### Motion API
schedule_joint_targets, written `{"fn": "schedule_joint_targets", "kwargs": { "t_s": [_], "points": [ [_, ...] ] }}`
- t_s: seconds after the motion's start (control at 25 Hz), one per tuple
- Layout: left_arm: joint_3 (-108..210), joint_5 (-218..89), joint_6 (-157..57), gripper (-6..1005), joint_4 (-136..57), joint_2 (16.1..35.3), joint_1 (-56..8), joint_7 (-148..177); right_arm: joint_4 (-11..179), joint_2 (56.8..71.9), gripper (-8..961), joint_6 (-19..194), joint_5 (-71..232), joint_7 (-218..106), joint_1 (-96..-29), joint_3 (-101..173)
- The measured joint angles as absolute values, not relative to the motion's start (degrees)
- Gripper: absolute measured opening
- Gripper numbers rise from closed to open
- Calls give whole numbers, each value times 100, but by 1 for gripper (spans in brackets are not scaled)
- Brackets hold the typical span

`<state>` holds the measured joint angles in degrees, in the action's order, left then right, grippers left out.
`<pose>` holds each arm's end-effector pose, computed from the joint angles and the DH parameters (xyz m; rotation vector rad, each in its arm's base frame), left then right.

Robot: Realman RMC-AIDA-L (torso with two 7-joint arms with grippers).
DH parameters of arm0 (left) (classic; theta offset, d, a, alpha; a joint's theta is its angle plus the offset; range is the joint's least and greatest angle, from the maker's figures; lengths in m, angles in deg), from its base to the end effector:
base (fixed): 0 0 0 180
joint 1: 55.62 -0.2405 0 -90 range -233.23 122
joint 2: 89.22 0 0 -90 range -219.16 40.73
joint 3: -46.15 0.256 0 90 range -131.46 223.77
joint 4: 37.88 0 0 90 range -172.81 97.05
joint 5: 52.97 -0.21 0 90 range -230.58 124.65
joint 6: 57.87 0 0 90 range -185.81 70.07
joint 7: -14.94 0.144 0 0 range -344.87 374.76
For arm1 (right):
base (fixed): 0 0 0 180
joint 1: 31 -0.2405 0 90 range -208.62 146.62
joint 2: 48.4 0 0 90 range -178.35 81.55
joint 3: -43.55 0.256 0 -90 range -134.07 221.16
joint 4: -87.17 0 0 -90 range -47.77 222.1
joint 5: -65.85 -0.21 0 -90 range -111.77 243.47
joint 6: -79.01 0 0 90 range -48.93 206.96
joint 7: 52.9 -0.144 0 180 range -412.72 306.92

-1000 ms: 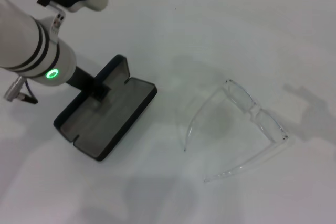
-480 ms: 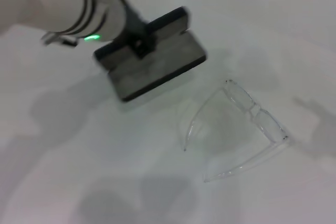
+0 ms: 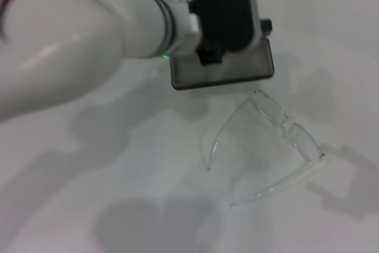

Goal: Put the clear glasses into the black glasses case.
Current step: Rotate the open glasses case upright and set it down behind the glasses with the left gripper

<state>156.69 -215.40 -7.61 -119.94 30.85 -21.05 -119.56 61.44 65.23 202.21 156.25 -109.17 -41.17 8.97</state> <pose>-0.0880 0.3700 -0.0746 -2.4408 0.3553 0.3731 0.3058 0.1880 0.0701 -2.3565 0.2878 1.4203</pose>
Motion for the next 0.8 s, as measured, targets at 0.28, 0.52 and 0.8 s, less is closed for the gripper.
{"fn": "schedule_joint_targets", "kwargs": {
  "t_s": [0.28,0.52,0.8],
  "points": [
    [16235,-21516,-1311,214,-11006,3128,-1458,-12250,6185,6539,868,20209,15638,-10920,-4173,871],
    [16393,-21497,-1733,218,-10514,3139,-1251,-12451,6186,6547,862,20158,15638,-10918,-4190,867],
    [16437,-21494,-1890,222,-10372,3145,-1230,-12630,6195,6550,854,20144,15638,-10920,-4190,880]
  ]
}}
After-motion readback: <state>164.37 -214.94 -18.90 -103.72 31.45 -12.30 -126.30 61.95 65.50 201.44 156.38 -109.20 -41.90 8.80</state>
